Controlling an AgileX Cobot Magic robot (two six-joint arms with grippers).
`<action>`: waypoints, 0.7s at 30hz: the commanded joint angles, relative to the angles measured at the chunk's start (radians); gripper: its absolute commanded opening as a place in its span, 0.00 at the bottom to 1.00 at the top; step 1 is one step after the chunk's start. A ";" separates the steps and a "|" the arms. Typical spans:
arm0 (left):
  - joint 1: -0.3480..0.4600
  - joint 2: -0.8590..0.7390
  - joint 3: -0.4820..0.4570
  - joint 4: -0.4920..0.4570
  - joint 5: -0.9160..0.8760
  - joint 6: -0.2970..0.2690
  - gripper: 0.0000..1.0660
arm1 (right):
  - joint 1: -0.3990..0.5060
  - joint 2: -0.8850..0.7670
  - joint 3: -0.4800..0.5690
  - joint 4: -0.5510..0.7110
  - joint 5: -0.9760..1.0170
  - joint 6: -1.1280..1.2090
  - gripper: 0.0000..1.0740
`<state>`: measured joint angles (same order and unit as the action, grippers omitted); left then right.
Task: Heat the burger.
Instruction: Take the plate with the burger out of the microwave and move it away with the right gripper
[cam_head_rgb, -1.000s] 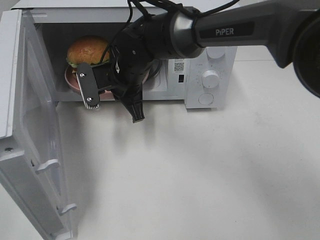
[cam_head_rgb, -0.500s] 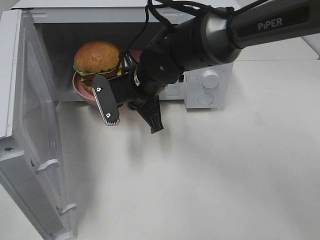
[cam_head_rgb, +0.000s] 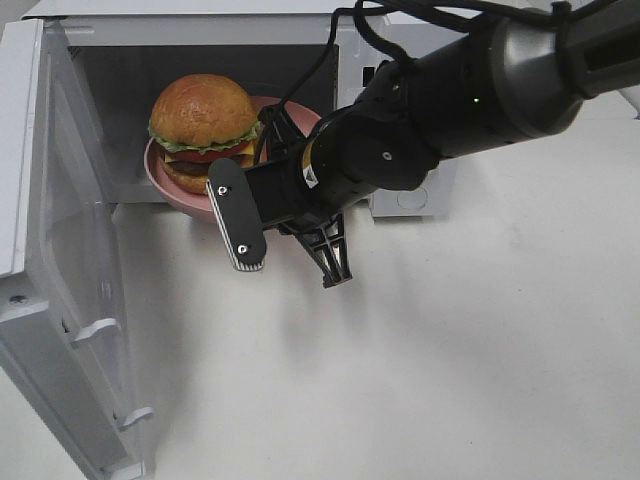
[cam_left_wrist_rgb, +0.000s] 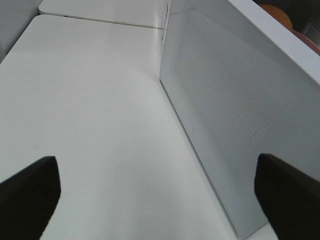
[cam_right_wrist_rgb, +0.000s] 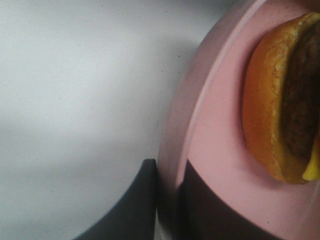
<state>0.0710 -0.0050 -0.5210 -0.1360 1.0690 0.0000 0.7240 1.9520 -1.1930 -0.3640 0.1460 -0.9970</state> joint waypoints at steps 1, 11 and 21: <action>-0.004 -0.016 0.004 -0.001 -0.001 0.000 0.92 | -0.001 -0.062 0.041 -0.008 -0.088 0.005 0.00; -0.004 -0.016 0.004 -0.001 -0.001 0.000 0.92 | -0.001 -0.195 0.215 -0.008 -0.115 0.017 0.00; -0.004 -0.016 0.004 -0.001 -0.001 0.000 0.92 | -0.001 -0.339 0.367 -0.008 -0.116 0.023 0.00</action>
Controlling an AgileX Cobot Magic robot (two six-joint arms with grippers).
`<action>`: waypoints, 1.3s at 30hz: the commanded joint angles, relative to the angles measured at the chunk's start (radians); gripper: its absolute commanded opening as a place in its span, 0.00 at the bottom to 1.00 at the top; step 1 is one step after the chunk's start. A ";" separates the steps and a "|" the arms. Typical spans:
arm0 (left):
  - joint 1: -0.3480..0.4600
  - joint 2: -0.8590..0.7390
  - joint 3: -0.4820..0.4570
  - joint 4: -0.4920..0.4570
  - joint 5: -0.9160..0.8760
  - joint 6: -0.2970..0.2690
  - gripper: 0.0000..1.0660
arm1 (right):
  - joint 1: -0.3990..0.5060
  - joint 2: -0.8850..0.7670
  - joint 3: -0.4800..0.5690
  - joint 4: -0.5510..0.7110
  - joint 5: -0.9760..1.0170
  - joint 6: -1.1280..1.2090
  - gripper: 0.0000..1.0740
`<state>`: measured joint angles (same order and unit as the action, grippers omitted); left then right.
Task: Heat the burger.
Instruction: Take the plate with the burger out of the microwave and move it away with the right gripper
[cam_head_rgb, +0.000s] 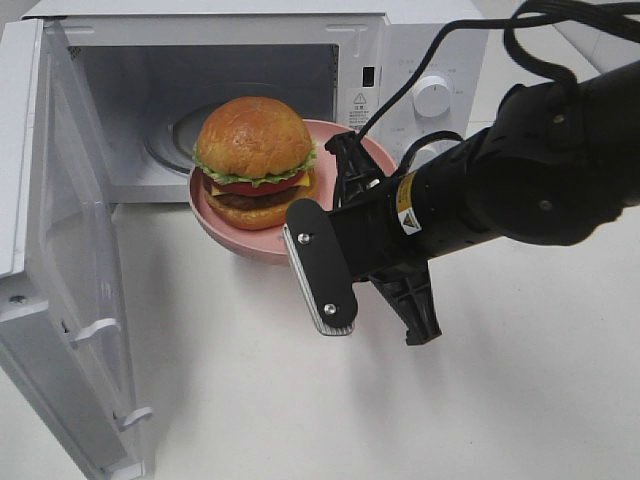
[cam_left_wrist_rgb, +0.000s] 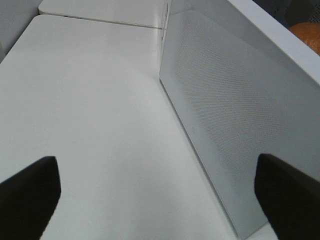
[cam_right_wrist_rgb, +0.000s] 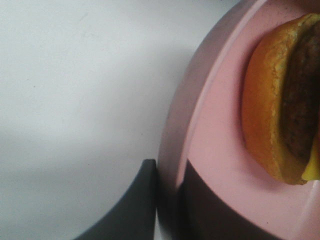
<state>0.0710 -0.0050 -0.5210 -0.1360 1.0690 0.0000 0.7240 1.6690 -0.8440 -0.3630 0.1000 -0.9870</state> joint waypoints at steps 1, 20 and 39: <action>-0.004 -0.016 0.004 -0.001 -0.001 0.000 0.92 | -0.001 -0.056 0.018 -0.009 -0.070 0.013 0.00; -0.004 -0.016 0.004 -0.001 -0.001 0.000 0.92 | -0.001 -0.357 0.271 -0.002 -0.013 0.047 0.00; -0.004 -0.016 0.004 -0.001 -0.001 0.000 0.92 | -0.001 -0.602 0.410 -0.052 0.200 0.285 0.00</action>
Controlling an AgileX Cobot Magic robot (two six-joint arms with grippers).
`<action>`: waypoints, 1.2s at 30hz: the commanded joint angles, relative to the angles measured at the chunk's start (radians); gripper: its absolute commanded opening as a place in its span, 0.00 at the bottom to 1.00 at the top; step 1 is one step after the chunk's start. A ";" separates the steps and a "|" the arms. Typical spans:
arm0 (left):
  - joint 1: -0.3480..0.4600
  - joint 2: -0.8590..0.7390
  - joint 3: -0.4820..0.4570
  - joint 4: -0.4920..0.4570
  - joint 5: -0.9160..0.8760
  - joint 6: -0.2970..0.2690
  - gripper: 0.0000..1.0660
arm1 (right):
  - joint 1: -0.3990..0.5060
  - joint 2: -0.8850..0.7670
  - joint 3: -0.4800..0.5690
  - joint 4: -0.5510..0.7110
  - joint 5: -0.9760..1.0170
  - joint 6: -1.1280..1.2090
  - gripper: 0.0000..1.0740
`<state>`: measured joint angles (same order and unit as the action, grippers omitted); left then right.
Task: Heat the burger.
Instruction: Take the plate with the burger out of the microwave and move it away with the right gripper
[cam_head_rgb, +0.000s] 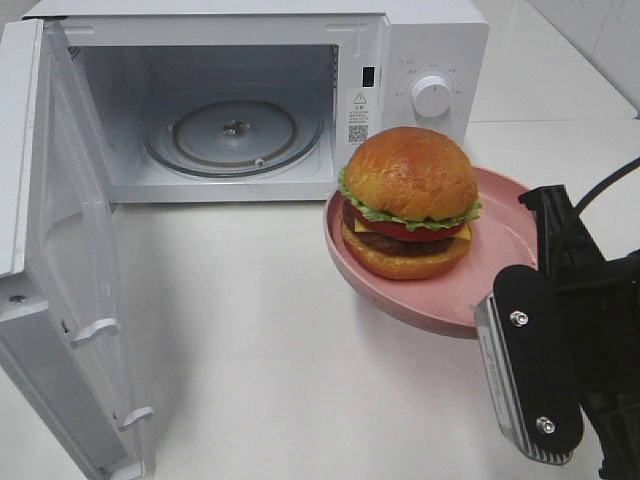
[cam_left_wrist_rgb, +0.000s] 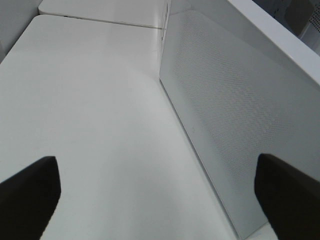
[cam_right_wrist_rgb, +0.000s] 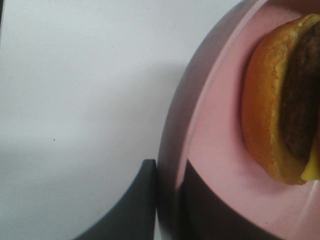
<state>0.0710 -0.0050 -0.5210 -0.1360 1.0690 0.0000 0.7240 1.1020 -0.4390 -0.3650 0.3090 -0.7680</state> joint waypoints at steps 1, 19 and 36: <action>-0.004 -0.016 0.004 -0.001 -0.001 0.000 0.92 | -0.001 -0.041 0.010 -0.073 0.010 0.101 0.00; -0.004 -0.016 0.004 -0.001 -0.001 0.000 0.92 | -0.001 -0.047 0.038 -0.559 0.373 1.054 0.00; -0.004 -0.016 0.004 -0.001 -0.001 0.000 0.92 | -0.002 -0.014 0.037 -0.522 0.675 1.403 0.00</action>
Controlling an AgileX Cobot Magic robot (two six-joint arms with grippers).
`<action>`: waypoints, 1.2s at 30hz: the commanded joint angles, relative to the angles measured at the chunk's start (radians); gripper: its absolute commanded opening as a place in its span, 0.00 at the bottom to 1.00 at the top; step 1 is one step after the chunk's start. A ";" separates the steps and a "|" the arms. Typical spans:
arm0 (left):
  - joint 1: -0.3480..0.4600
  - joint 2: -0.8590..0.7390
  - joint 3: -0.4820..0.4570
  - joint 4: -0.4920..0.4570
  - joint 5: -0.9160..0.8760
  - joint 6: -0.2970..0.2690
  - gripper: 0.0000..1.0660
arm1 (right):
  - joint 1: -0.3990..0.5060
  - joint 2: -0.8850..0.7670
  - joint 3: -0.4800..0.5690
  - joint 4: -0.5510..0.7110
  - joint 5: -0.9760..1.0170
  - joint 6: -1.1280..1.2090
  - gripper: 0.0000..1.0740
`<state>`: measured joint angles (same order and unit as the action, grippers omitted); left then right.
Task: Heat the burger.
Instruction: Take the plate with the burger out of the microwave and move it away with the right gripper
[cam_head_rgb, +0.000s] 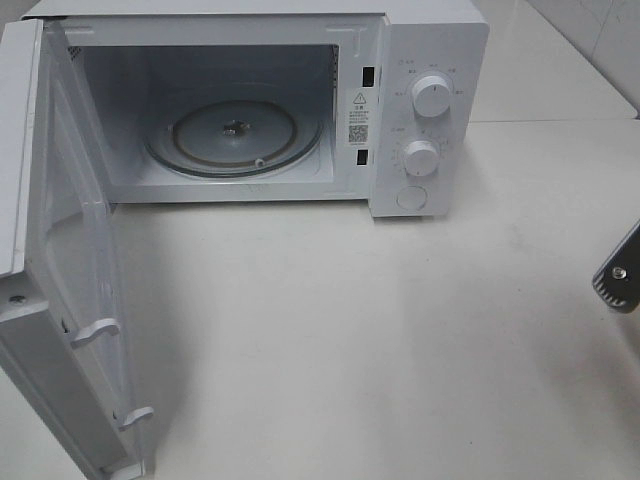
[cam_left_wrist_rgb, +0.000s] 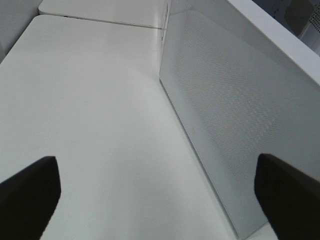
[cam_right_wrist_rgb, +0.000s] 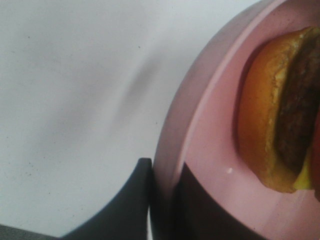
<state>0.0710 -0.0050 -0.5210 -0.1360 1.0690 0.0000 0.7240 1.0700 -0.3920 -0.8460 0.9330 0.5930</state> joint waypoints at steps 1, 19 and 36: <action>-0.004 -0.016 0.004 -0.001 -0.001 0.000 0.92 | -0.002 0.054 -0.010 -0.025 0.054 0.074 0.00; -0.004 -0.016 0.004 -0.001 -0.001 0.000 0.92 | -0.003 0.389 -0.107 -0.024 0.019 0.441 0.00; -0.004 -0.016 0.004 -0.001 -0.001 0.000 0.92 | -0.157 0.617 -0.107 -0.131 -0.137 0.607 0.02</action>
<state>0.0710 -0.0050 -0.5210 -0.1360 1.0690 0.0000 0.5740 1.6830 -0.4960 -0.9300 0.7510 1.1840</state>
